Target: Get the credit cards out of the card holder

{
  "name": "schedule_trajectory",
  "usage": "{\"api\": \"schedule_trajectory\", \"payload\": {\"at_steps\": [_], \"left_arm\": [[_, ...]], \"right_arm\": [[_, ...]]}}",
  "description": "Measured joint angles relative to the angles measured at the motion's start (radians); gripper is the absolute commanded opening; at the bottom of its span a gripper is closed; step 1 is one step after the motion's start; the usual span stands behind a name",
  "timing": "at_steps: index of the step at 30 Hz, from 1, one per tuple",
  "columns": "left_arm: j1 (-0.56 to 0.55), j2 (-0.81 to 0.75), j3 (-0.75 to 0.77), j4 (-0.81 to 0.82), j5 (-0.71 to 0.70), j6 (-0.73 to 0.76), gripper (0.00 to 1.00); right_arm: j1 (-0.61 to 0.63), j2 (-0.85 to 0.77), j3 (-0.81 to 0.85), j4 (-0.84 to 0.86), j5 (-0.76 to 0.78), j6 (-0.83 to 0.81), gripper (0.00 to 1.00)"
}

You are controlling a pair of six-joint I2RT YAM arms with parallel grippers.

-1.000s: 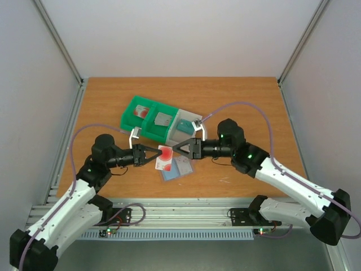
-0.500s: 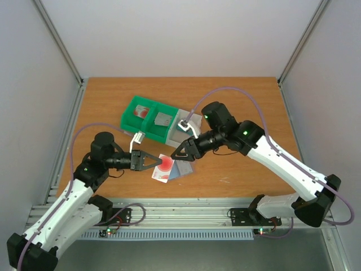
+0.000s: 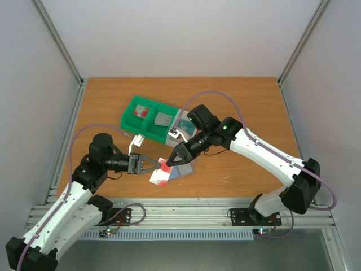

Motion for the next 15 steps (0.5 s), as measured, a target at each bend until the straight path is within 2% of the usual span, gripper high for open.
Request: {"api": "schedule_trajectory", "payload": {"at_steps": [6, 9, 10, 12, 14, 15], "left_arm": [[0.0, 0.0, 0.0, -0.025, 0.007, 0.015, 0.01], [0.002, 0.0, 0.0, -0.041, 0.008, 0.02, 0.01], [0.002, 0.0, 0.0, -0.047, 0.007, 0.022, 0.05], [0.002, -0.005, 0.0, -0.055, 0.003, 0.027, 0.18], [0.001, -0.012, 0.012, -0.079, -0.011, 0.035, 0.21], [0.0, -0.014, 0.021, -0.093, -0.019, 0.04, 0.26]], "right_arm": [[0.006, 0.015, 0.002, 0.011, -0.045, 0.002, 0.02], [0.006, 0.014, 0.002, 0.018, -0.079, 0.009, 0.01], [0.006, 0.013, 0.0, 0.021, -0.085, 0.012, 0.01], [0.006, 0.006, -0.013, 0.039, -0.093, 0.022, 0.01], [0.006, -0.003, -0.035, 0.074, -0.105, 0.039, 0.01], [0.006, -0.012, -0.049, 0.098, -0.106, 0.048, 0.01]]}}
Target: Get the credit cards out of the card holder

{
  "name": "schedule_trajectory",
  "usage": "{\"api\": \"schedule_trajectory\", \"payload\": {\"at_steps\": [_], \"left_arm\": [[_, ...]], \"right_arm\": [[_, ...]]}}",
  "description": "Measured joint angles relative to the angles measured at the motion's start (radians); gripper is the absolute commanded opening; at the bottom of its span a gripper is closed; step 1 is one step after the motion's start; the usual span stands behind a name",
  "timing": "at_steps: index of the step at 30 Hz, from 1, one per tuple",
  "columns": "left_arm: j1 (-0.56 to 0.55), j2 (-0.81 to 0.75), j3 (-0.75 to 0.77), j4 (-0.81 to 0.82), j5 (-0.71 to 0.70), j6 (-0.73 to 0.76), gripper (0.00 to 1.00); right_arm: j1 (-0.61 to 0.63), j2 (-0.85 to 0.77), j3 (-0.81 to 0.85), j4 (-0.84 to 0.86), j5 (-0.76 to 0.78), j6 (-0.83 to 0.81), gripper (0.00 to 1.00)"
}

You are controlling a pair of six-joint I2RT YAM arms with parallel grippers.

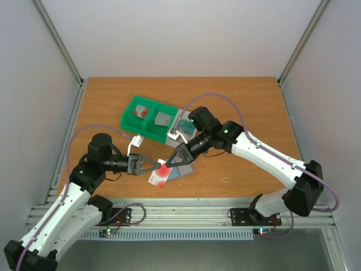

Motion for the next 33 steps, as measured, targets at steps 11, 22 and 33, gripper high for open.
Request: {"api": "schedule_trajectory", "payload": {"at_steps": [11, 22, 33], "left_arm": [[0.0, -0.102, 0.156, -0.152, -0.283, 0.006, 0.71], [0.0, -0.255, 0.135, -0.159, -0.513, -0.141, 0.77], [0.0, -0.262, 0.05, -0.085, -0.569, -0.248, 0.63]], "right_arm": [[0.0, -0.135, -0.123, 0.22, 0.13, 0.198, 0.01], [-0.001, -0.24, -0.214, 0.425, 0.456, 0.45, 0.01], [-0.001, -0.296, -0.325, 0.723, 0.639, 0.7, 0.01]]}}
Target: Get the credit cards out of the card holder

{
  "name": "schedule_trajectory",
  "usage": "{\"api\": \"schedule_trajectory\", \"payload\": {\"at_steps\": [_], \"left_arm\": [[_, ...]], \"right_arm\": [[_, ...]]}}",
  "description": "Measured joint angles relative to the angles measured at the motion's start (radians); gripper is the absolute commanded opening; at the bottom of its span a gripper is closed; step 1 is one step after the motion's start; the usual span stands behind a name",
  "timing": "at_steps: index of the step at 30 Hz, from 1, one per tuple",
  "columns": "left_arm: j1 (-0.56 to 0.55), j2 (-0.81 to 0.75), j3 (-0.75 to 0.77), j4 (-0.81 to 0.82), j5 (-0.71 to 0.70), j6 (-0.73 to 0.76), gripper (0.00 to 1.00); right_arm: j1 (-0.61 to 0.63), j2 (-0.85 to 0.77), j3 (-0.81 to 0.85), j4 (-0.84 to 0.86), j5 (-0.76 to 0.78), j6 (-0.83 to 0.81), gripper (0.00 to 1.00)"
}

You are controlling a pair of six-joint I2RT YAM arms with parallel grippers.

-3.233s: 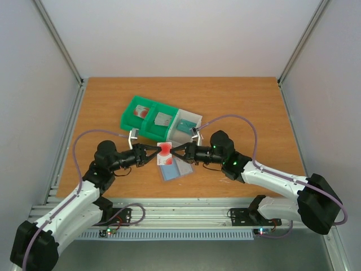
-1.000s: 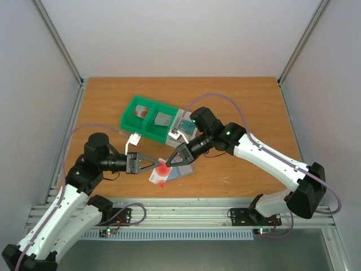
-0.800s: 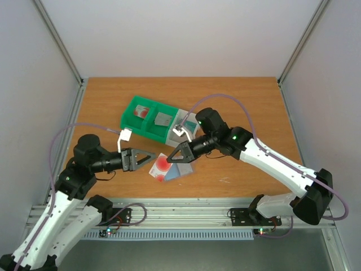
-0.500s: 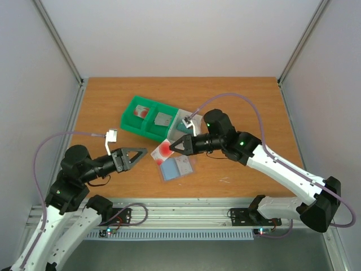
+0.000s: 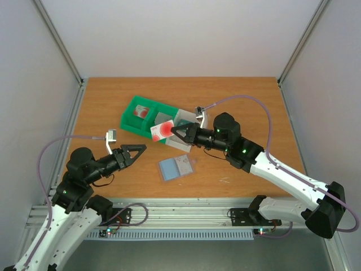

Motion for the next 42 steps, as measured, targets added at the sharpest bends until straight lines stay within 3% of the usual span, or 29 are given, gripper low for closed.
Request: {"api": "schedule_trajectory", "payload": {"at_steps": [10, 24, 28, 33, 38, 42], "left_arm": [[0.0, 0.002, -0.072, 0.195, -0.053, -0.109, 0.54], [0.0, 0.074, -0.089, 0.372, -0.089, -0.164, 0.39], [0.0, 0.09, -0.089, 0.401, -0.104, -0.175, 0.29], [0.0, 0.1, -0.094, 0.419, -0.122, -0.179, 0.01], [0.0, 0.102, -0.099, 0.426, -0.129, -0.183, 0.01], [0.0, 0.103, -0.099, 0.42, -0.128, -0.179, 0.01]], "right_arm": [[0.0, 0.03, -0.068, 0.245, 0.009, 0.187, 0.01], [0.014, 0.1, -0.09, 0.388, -0.009, 0.291, 0.01], [0.016, 0.101, -0.093, 0.409, -0.01, 0.302, 0.01], [0.017, 0.102, -0.097, 0.427, -0.011, 0.309, 0.01], [0.017, 0.103, -0.117, 0.455, -0.014, 0.319, 0.02], [0.017, 0.103, -0.146, 0.475, -0.017, 0.327, 0.09]]}}
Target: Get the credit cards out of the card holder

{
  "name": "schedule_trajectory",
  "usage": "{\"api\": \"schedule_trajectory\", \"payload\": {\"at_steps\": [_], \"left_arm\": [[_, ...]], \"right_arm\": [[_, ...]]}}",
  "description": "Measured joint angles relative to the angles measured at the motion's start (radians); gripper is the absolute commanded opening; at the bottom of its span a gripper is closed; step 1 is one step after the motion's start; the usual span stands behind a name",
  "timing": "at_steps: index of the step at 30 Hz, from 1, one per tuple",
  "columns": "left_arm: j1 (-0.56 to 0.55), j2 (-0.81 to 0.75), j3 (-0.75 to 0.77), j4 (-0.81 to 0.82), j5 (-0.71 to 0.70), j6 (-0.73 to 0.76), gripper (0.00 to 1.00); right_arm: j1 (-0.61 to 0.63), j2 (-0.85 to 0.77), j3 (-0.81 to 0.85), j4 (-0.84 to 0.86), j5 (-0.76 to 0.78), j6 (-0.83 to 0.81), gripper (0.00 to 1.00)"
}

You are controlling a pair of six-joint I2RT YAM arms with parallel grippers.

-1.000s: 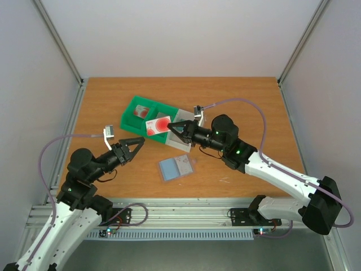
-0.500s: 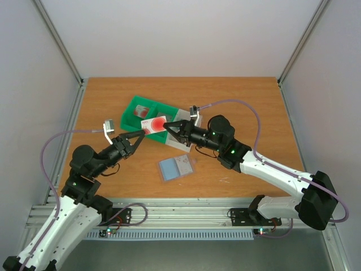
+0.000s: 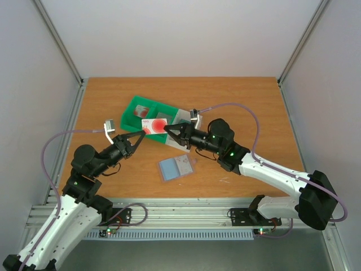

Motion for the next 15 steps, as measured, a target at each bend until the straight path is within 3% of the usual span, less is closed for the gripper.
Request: {"api": "schedule_trajectory", "payload": {"at_steps": [10, 15], "left_arm": [[0.0, 0.001, 0.014, -0.083, 0.01, 0.092, 0.01], [0.0, 0.036, 0.058, -0.165, 0.025, 0.162, 0.01]], "right_arm": [[0.0, -0.061, -0.034, -0.112, -0.019, -0.102, 0.54], [-0.001, -0.182, -0.035, -0.272, -0.006, -0.229, 0.97]]}}
